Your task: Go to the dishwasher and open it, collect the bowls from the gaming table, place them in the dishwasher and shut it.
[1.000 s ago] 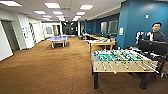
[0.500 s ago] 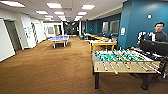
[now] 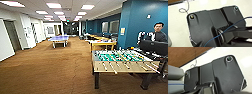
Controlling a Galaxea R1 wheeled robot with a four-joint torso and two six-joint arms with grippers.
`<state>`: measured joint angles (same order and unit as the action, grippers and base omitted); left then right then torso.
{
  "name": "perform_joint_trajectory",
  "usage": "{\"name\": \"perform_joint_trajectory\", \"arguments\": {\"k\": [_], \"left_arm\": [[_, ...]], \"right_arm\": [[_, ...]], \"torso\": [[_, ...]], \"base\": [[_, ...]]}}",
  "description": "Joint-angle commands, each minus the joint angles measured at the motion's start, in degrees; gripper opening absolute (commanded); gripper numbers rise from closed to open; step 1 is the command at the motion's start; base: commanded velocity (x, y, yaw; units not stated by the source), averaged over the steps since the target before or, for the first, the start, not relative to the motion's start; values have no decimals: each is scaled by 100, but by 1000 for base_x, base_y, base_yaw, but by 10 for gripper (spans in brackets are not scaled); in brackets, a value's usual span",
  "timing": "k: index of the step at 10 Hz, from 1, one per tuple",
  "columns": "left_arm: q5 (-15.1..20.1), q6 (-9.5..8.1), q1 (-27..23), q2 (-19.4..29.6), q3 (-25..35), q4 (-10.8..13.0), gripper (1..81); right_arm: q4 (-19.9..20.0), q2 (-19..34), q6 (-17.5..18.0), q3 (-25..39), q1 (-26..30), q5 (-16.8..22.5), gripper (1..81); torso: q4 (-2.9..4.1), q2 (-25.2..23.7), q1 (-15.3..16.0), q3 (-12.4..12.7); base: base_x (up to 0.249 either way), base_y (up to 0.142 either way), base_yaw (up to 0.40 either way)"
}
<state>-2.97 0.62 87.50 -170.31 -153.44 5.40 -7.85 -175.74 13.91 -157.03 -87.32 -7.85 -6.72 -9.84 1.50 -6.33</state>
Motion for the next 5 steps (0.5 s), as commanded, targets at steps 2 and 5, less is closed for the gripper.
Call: {"name": "perform_joint_trajectory", "arguments": {"k": [2,5], "left_arm": [[280,-1,-317,32,-10,-30,811],[280,-1,-308,41,-10,-30,811]], "right_arm": [[-67,-51,-20,59,315,231,811],[-67,-51,-20,68,307,231,811]], "torso": [[0,0,-2,0],[0,-2,-7,0]], "base": [[0,0,0],[57,0,0]]}}
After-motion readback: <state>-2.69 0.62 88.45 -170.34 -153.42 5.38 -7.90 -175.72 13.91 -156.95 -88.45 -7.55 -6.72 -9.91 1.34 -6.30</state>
